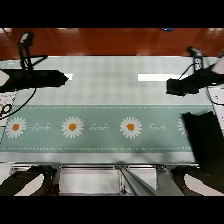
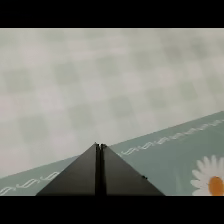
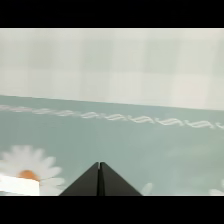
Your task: Fold the shirts.
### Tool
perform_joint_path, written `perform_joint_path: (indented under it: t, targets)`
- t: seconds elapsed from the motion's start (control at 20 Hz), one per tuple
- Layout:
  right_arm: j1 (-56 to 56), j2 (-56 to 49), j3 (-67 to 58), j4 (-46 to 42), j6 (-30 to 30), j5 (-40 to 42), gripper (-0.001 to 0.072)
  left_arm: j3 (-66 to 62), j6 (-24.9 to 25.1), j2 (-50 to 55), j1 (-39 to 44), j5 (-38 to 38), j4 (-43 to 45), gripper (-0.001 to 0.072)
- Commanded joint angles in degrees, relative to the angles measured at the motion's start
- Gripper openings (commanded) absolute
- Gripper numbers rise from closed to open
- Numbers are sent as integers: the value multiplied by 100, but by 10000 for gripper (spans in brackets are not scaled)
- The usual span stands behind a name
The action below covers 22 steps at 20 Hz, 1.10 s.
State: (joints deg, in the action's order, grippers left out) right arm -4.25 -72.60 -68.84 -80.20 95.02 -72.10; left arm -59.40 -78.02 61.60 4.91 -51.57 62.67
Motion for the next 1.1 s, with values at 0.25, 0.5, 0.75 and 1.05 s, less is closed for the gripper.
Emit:
perform_joint_path:
  t: [0.25,0.5,0.75,1.05]
  targets:
    - [-444,-896,-109,-1182,730,-157,26,-76,-1012,682,-94,-702,977,20]
    - [-444,-896,-109,-1189,730,-212,26,-76,-1014,684,-94,-699,977,20]
    - [-444,-896,-109,-1189,730,-212,26,-76,-1014,684,-94,-699,977,20]
    - [-444,-896,-109,-1189,730,-212,26,-76,-1014,684,-94,-702,977,20]
